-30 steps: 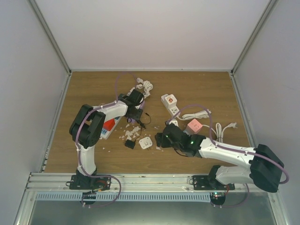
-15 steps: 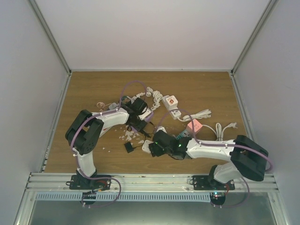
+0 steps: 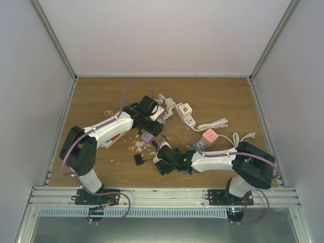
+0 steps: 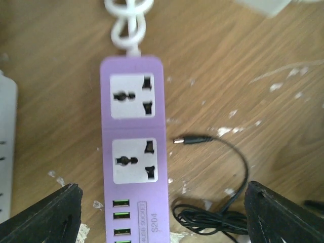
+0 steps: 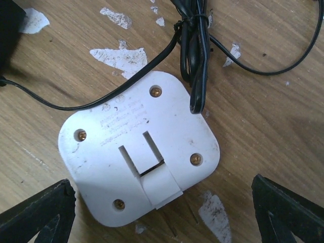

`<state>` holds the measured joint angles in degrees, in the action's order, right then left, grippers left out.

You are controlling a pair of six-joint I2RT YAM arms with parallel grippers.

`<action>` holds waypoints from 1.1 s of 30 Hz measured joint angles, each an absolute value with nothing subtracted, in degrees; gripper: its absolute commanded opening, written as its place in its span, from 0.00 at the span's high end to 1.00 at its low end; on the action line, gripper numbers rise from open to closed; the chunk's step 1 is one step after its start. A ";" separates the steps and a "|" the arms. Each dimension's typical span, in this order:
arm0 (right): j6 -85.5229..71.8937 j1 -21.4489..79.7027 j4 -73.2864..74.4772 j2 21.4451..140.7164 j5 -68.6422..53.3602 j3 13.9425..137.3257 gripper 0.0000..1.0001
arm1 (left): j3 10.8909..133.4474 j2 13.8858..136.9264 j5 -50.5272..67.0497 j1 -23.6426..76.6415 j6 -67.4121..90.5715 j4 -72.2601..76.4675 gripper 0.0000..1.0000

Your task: Insert the plug

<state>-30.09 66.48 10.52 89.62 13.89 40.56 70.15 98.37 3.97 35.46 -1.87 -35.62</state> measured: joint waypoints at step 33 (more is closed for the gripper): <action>-27.79 64.60 7.64 65.21 16.43 34.83 0.41 | 66.22 63.88 5.78 29.19 13.54 -30.33 0.01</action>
